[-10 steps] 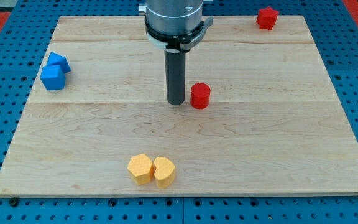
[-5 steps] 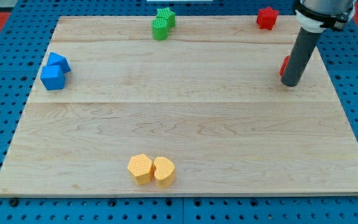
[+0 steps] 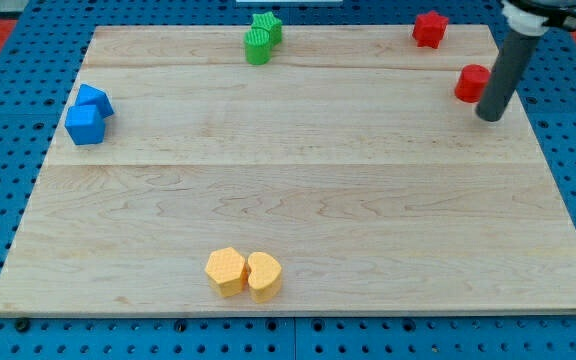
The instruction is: Push the red circle to the bottom left of the red star
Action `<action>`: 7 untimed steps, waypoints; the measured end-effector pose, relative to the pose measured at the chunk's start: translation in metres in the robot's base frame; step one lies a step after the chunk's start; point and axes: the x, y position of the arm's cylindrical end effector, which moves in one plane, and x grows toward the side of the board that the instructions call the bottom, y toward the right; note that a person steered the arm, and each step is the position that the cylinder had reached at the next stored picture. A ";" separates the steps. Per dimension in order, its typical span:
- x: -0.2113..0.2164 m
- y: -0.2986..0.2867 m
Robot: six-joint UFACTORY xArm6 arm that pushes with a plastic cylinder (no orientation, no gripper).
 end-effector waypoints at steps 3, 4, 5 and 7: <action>-0.042 -0.087; -0.042 -0.085; -0.071 -0.080; -0.095 0.050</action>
